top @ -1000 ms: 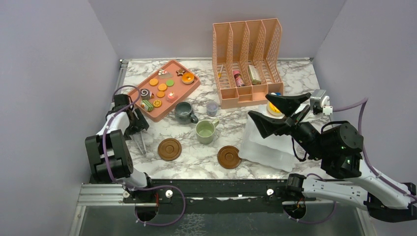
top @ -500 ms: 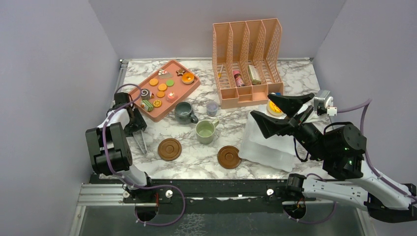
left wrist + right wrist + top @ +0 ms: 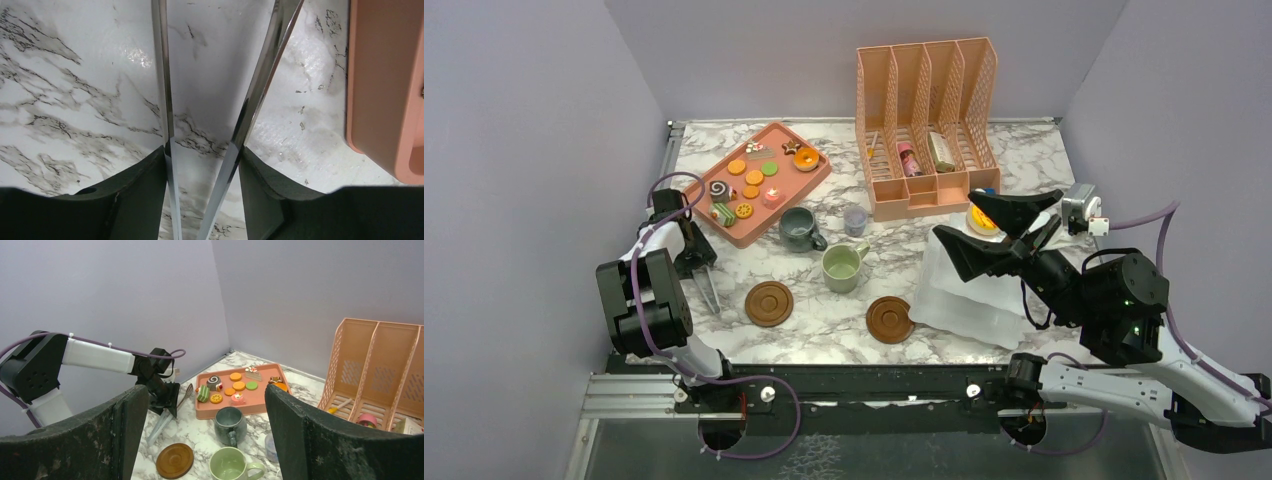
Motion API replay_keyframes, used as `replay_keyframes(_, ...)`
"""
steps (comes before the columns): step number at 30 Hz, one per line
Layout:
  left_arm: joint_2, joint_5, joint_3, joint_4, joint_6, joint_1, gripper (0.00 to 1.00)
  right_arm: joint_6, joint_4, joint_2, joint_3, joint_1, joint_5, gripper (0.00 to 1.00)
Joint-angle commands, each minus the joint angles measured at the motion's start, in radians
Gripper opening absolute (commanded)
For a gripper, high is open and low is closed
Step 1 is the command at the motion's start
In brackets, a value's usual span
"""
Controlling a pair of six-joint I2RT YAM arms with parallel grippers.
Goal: Serve the afternoon tea
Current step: Pick up the clamp from the center of the board.
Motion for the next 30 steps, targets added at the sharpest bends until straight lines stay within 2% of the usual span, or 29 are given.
replay_keyframes(1, -0.022, -0.027, -0.009, -0.013, -0.049, 0.008, 0.51, -0.004, 0.031, -0.009, -0.01, -0.001, -0.02, 0.91)
replay_keyframes(11, -0.058, -0.004, -0.053, -0.023, -0.161, 0.008, 0.49, -0.01, 0.03, -0.001, -0.014, -0.001, -0.013, 0.91)
replay_keyframes(12, -0.065, -0.016, -0.059, -0.019, -0.169, 0.008, 0.51, -0.011, 0.029, -0.003, -0.014, -0.001, -0.013, 0.91)
replay_keyframes(15, -0.081, -0.049, -0.068, -0.009, -0.178, 0.008, 0.66, -0.01, 0.03, -0.004, -0.015, -0.001, -0.013, 0.91)
replay_keyframes(17, -0.078, -0.032, -0.063, 0.0, -0.159, 0.008, 0.68, -0.012, 0.03, -0.005, -0.021, -0.001, -0.011, 0.91)
replay_keyframes(30, -0.006, -0.027, -0.033, 0.01, -0.089, 0.008, 0.62, -0.005, 0.054, -0.009, -0.017, -0.001, -0.032, 0.91)
